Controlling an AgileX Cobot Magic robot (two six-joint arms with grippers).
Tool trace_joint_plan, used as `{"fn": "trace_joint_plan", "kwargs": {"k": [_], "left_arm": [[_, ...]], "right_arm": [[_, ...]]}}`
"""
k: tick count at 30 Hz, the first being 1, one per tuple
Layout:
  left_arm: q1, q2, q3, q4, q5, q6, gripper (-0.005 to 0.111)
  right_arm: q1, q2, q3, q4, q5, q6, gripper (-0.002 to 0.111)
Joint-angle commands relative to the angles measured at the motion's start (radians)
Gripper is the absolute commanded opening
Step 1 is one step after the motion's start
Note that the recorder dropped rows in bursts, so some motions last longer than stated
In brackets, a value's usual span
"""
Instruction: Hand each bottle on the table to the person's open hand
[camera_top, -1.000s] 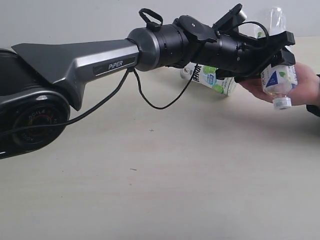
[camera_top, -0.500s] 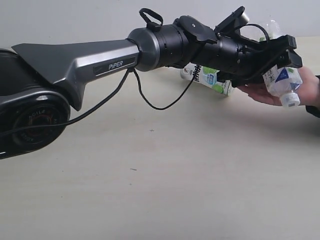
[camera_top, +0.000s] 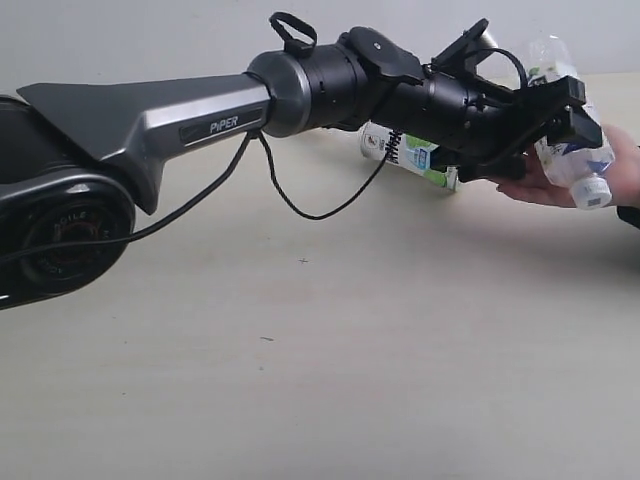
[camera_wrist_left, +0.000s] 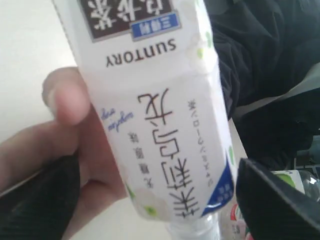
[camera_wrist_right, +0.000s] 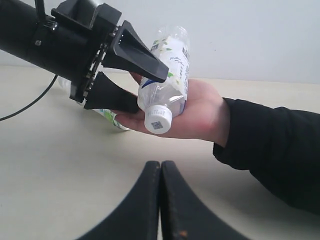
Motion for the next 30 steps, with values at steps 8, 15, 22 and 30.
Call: {"fn": "trace_joint_plan", "kwargs": {"k": [8, 15, 22, 30], "left_arm": [[0.095, -0.104, -0.009, -0.008, 0.261, 0.134, 0.081], [0.142, -0.166, -0.009, 0.094, 0.429, 0.174, 0.081], [0.176, -0.186, -0.009, 0.185, 0.543, 0.174, 0.039], [0.182, -0.188, 0.008, 0.204, 0.548, 0.248, 0.0]], "right_arm": [[0.005, -0.004, 0.006, -0.001, -0.009, -0.003, 0.0], [0.005, -0.004, 0.006, -0.001, -0.009, -0.003, 0.0], [0.005, -0.004, 0.006, -0.004, -0.009, -0.003, 0.0], [0.005, -0.004, 0.006, -0.004, -0.009, -0.003, 0.0]]}}
